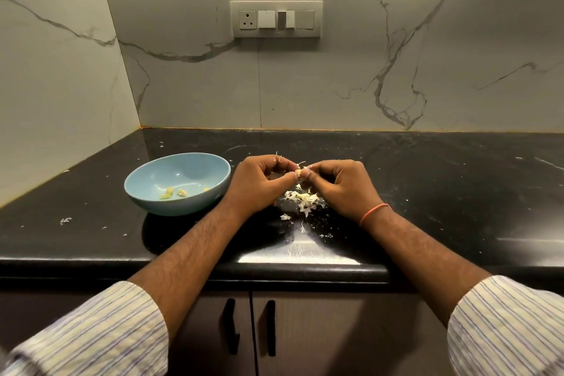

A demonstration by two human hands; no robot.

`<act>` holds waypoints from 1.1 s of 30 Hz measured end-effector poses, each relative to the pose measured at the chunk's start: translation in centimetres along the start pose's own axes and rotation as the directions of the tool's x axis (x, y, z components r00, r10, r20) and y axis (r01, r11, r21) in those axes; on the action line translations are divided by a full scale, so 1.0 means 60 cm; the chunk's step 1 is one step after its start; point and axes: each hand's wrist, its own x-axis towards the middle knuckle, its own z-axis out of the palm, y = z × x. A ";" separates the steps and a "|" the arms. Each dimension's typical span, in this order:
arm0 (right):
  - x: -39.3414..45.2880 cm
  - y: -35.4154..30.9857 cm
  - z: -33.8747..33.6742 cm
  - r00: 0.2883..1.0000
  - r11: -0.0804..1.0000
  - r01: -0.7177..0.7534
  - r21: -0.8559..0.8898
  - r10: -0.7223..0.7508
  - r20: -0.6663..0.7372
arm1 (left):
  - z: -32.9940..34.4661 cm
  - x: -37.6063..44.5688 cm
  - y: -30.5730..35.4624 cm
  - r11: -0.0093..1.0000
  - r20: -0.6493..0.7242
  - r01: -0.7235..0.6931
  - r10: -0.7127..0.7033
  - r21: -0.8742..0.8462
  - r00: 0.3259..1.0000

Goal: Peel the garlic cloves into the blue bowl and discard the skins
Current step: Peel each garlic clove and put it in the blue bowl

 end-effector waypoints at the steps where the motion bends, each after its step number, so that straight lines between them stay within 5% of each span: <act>1: 0.000 -0.002 0.001 1.000 1.000 0.015 -0.027 -0.015 -0.004 | 0.000 0.000 -0.001 1.000 -0.002 -0.011 0.011 0.010 1.000; 19: 0.000 -0.004 0.001 0.998 0.997 0.018 -0.074 -0.013 0.057 | 0.006 -0.003 0.004 0.986 -0.057 -0.099 0.107 0.137 0.993; 29: 0.004 0.002 -0.001 1.000 0.999 -0.021 -0.043 0.021 -0.009 | 0.000 -0.002 0.007 0.994 0.017 -0.091 0.090 0.058 0.996; 33: 0.006 0.000 -0.004 0.996 0.991 -0.089 0.103 0.091 -0.020 | 0.001 0.002 0.005 0.997 0.033 -0.003 0.006 -0.075 0.999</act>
